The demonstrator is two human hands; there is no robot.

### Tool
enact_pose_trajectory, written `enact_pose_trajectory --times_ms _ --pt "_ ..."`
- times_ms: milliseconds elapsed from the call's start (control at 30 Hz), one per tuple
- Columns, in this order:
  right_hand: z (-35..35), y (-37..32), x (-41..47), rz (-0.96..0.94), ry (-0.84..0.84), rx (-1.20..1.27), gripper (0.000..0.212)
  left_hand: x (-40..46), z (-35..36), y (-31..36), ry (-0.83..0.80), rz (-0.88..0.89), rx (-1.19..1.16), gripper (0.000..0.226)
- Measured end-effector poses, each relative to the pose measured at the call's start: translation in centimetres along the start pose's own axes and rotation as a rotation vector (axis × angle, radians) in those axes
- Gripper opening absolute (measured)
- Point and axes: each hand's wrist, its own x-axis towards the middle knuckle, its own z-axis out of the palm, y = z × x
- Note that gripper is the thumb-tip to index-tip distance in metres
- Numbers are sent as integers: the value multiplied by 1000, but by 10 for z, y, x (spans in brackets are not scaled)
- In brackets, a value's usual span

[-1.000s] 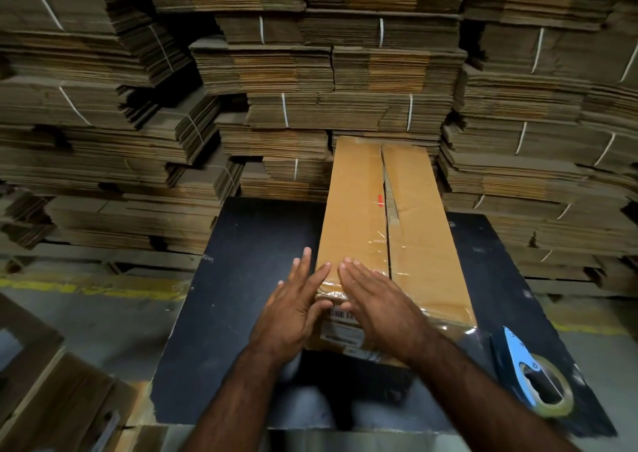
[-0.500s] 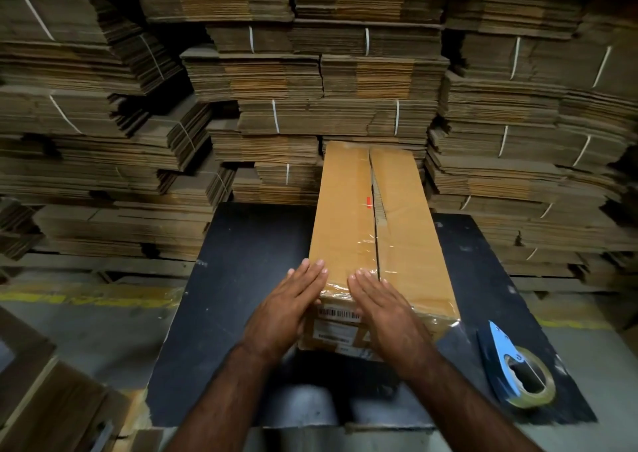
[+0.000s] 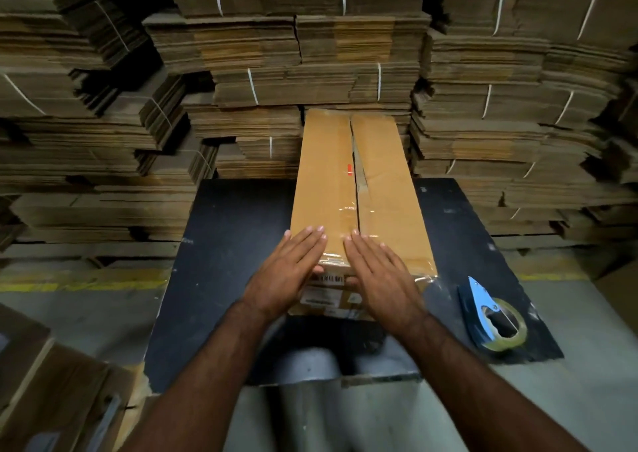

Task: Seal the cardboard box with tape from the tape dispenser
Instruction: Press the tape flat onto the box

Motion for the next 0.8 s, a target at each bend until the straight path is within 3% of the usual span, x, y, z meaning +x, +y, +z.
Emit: enact_pose_trajectory --times_ms 167,333,500,567,667,800 --pt "-18 7 0 78 9 205 72 11 -7 26 -86 -165 60 69" --pt "-3 10 3 153 7 66 69 17 9 27 -48 -157 166 57" --pt "1 16 -9 143 -10 -25 72 5 -1 27 -75 -82 141 63" --pt "-3 19 -15 117 -28 20 75 3 -7 32 -91 -121 106 61" --pt "-11 26 -15 155 19 140 73 12 -8 47 -102 -255 102 75" --pt "-7 35 -15 192 21 108 77 22 1 55 -109 -307 172 74"
